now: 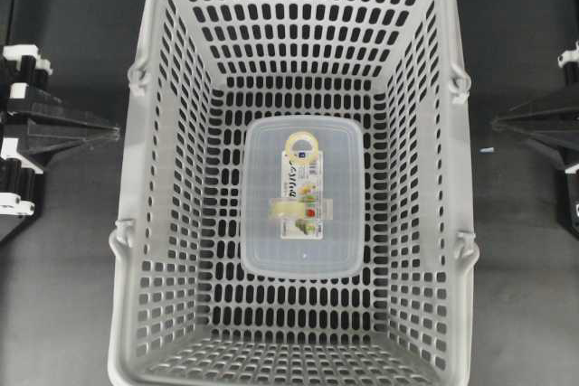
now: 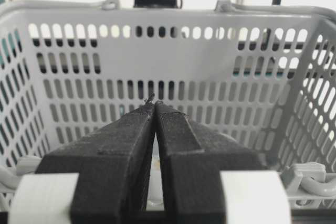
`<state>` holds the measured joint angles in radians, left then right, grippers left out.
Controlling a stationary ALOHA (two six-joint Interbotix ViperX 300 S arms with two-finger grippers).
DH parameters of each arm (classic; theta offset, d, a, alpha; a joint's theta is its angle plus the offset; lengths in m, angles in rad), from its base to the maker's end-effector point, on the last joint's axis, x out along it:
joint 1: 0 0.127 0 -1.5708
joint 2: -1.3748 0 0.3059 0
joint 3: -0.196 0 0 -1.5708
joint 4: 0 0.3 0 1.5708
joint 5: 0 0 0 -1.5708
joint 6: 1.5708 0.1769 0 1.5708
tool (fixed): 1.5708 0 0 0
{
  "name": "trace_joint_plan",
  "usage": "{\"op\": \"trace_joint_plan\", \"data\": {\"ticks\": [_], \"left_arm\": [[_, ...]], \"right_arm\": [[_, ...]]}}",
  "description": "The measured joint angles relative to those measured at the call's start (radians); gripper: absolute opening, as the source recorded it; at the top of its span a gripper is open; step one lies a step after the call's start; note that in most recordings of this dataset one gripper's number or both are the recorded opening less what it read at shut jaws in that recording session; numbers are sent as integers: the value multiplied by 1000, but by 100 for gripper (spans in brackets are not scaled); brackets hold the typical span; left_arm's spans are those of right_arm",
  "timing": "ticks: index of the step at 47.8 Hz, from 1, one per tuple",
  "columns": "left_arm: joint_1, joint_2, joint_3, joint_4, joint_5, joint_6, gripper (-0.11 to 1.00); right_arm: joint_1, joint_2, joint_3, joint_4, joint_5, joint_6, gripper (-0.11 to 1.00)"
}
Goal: Pick up the tape dispenser from the shopping basket with the left arm.
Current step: 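Move the left gripper over the basket toward the clear tape dispenser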
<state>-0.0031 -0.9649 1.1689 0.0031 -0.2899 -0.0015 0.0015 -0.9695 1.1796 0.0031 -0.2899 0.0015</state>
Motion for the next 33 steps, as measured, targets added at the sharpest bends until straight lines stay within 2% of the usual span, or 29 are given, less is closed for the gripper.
{"op": "trace_joint_plan", "data": {"ticks": [3, 6, 14, 24, 33], "left_arm": [[-2, 2, -12, 11, 21, -12, 2], [-5, 14, -66, 29, 84, -41, 0], [-23, 89, -229, 37, 316, -69, 0], [-58, 285, -459, 38, 618, -71, 0], [-74, 509, -661, 38, 813, -75, 0]], "right_arm": [[0, 0, 0, 0, 0, 3, 6], [0, 2, 0, 2, 5, 12, -1], [0, 0, 0, 3, 28, 14, -1], [2, -3, 0, 3, 41, 15, -1], [2, -8, 0, 5, 64, 15, 2]]}}
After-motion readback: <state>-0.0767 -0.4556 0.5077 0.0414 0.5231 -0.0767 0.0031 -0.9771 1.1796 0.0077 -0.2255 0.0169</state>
